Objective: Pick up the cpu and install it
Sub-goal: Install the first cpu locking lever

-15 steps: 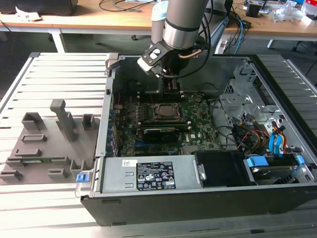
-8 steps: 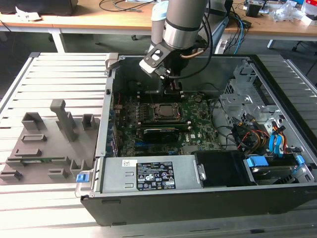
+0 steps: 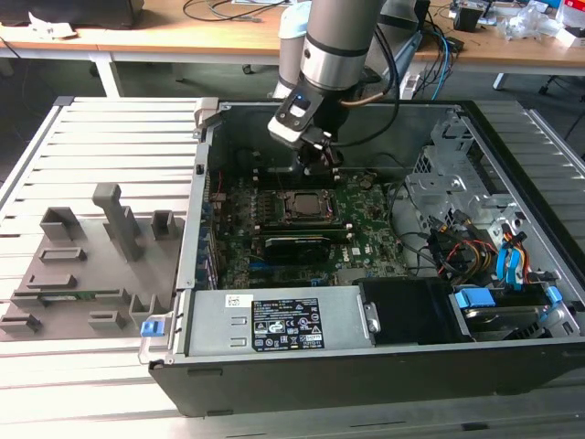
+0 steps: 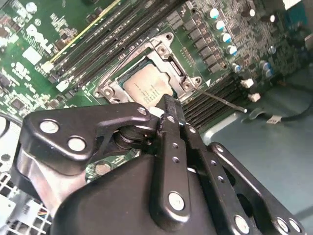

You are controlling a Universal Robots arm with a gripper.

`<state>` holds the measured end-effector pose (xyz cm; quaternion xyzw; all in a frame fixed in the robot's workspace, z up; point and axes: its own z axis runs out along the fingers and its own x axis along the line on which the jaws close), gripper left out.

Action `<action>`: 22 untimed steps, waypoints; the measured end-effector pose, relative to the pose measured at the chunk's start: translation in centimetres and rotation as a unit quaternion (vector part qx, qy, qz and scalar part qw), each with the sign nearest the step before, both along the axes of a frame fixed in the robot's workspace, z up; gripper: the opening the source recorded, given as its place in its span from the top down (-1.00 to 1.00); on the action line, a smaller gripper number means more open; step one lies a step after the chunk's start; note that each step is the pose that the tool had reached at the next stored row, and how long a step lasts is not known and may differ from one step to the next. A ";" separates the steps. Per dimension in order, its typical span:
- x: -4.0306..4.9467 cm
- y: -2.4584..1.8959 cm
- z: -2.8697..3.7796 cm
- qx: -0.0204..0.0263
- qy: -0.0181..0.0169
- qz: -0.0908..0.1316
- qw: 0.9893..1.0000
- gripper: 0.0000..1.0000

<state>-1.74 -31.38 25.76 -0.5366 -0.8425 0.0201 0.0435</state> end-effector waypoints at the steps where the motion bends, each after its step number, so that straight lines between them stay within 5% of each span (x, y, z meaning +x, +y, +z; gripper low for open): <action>1: 0.00 0.00 0.00 0.000 0.000 0.018 1.000 0.79; 6: 0.00 0.00 0.00 0.000 0.000 0.080 0.997 0.79; 10: 0.00 0.00 0.00 0.000 0.000 0.140 0.990 0.79; 12: 0.00 0.00 0.00 0.000 0.000 0.172 0.985 0.79; 14: 0.00 0.00 0.00 0.000 0.000 0.206 0.979 0.79; 16: 0.00 0.00 0.00 0.000 0.000 0.218 0.976 0.79; 18: 0.00 0.00 0.00 0.000 0.000 0.238 0.971 0.79; 20: 0.00 0.00 0.00 0.000 0.000 0.265 0.964 0.79; 21: 0.00 0.00 0.00 0.000 0.000 0.274 0.962 0.79; 22: 0.00 0.00 0.00 0.000 0.000 0.289 0.957 0.79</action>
